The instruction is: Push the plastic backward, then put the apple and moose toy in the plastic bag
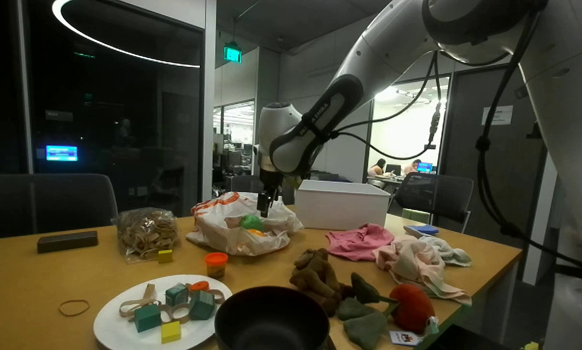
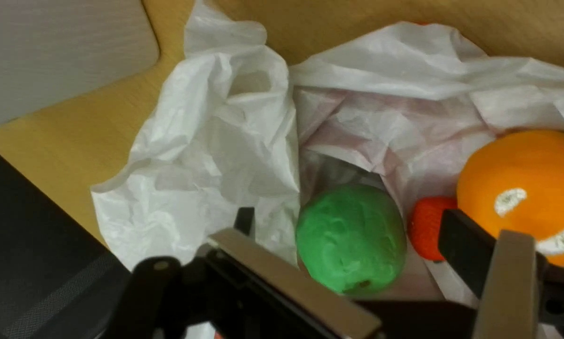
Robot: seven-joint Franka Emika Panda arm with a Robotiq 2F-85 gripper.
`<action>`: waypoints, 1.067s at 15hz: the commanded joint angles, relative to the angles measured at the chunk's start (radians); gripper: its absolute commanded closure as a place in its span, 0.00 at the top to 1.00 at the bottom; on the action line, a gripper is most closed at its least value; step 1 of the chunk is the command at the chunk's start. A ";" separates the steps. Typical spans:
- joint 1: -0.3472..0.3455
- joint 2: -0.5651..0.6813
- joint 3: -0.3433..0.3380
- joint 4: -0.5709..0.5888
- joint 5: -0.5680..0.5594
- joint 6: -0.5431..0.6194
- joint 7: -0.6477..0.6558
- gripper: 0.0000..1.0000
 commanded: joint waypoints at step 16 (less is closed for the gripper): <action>0.135 0.165 -0.195 0.084 -0.884 0.105 0.655 1.00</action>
